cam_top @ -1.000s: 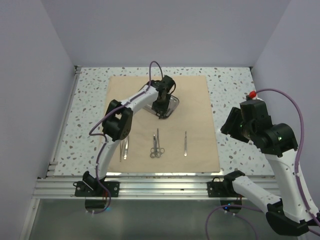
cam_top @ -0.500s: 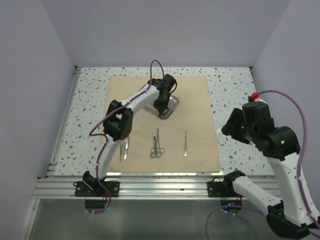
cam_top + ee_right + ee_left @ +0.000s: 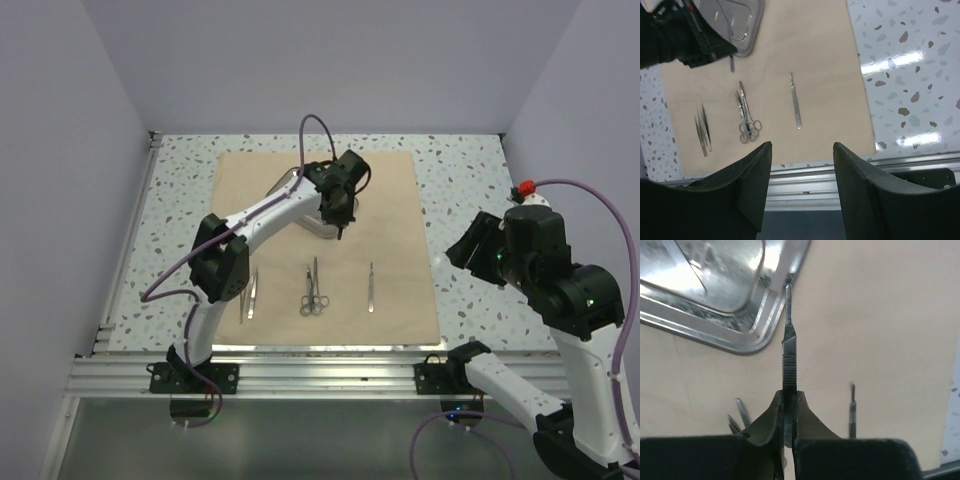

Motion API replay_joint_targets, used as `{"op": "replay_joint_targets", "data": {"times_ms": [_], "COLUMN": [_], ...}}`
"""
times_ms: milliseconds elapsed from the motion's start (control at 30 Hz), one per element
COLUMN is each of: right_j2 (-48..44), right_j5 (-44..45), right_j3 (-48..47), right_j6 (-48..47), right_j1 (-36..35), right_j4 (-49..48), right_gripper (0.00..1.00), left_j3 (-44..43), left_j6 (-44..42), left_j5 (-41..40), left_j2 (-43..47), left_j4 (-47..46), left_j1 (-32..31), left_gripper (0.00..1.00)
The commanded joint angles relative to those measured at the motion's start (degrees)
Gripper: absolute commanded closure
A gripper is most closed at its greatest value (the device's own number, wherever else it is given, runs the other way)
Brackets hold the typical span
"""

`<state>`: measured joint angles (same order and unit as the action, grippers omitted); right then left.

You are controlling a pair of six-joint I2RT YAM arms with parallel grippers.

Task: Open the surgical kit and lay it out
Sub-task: Pick up the medical item from the container, then place the medical item in the surgical kit.

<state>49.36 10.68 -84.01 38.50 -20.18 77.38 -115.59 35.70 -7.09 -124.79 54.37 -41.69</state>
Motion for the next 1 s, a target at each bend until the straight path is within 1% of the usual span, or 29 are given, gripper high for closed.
{"op": "replay_joint_targets", "data": {"times_ms": [0,33,67,167,233,300,333,367,400,433,467,533,567,600,667,800,833,867,900,967], "right_j2": [-1.02,-1.29,-1.98,-3.30,-5.23,-6.90,-7.26,-7.35,-7.44,-7.35,-7.35,-7.00,-7.00,-6.83,-6.39,-5.68,-5.60,-4.99,-4.81,-3.84], "right_j5": [-2.32,-2.50,-2.68,-2.68,-3.99,-4.96,-5.83,-6.19,-6.54,-6.89,-6.98,-7.07,-6.64,-6.37,-5.50,-4.61,-4.44,-4.18,-3.74,-3.38], "right_j3": [-4.49,-5.46,-5.73,-6.17,-5.56,-5.20,-5.03,-5.03,-5.03,-5.03,-5.03,-4.59,-4.41,-4.06,-3.80,-2.83,-2.65,-2.57,-2.30,-1.95], "right_j6": [-1.50,-1.67,-1.94,-3.17,-4.40,-4.92,-5.19,-5.45,-5.72,-5.89,-6.15,-6.07,-6.07,-6.07,-5.81,-5.19,-5.19,-4.93,-4.84,-4.49], "right_j1": [0.15,0.15,0.15,0.15,0.15,0.23,0.23,0.15,0.23,0.23,0.15,0.15,0.15,0.15,0.15,0.15,0.15,0.23,0.23,0.23], "right_j4": [9.27,10.32,10.94,13.58,13.58,13.58,13.58,13.67,13.67,13.58,13.67,13.58,13.67,13.58,13.41,12.00,11.48,11.21,10.60,9.98], "right_gripper": [0.44,0.44,0.44,0.43,0.42,0.41,0.38,0.37,0.36,0.34,0.30,0.26,0.21,0.20,0.17,0.14,0.14,0.13,0.11,0.08], "left_j3": [5.96,7.21,8.35,12.84,14.78,15.13,15.04,14.87,14.69,14.60,14.26,13.73,12.42,11.45,8.04,5.64,5.73,5.81,5.82,4.42], "left_j6": [10.25,11.74,15.41,20.52,22.47,23.27,23.71,23.97,24.15,24.32,24.33,24.06,23.89,23.54,21.52,17.13,14.94,13.70,12.30,7.90], "left_j5": [-1.61,-2.30,-2.83,-2.84,-2.84,-3.19,-3.10,-3.10,-3.02,-3.10,-3.19,-3.89,-4.24,-4.85,-6.70,-7.50,-7.50,-7.58,-7.59,-7.23], "left_j2": [5.43,5.78,6.14,6.67,5.97,4.39,3.95,2.99,2.71,2.45,2.45,2.71,2.97,3.06,3.50,5.26,5.70,6.22,6.31,5.10], "left_j4": [-2.94,-3.30,-3.39,-5.76,-7.17,-7.26,-7.26,-7.26,-7.09,-7.08,-7.17,-6.47,-5.95,-4.46,-2.79,-0.67,-0.75,-0.93,-1.11,-0.93], "left_j1": [-6.37,-8.91,-10.24,-14.72,-17.27,-18.42,-19.03,-19.30,-19.48,-19.74,-19.83,-19.83,-19.83,-19.74,-19.22,-14.48,-11.34,-9.65,-6.16,-2.62], "left_gripper": [1.00,1.00,1.00,1.00,1.00,1.00,1.00,0.97,0.84,0.76,0.62,0.55,0.51,0.49,0.44,0.44,0.44,0.45,0.44,0.45]}}
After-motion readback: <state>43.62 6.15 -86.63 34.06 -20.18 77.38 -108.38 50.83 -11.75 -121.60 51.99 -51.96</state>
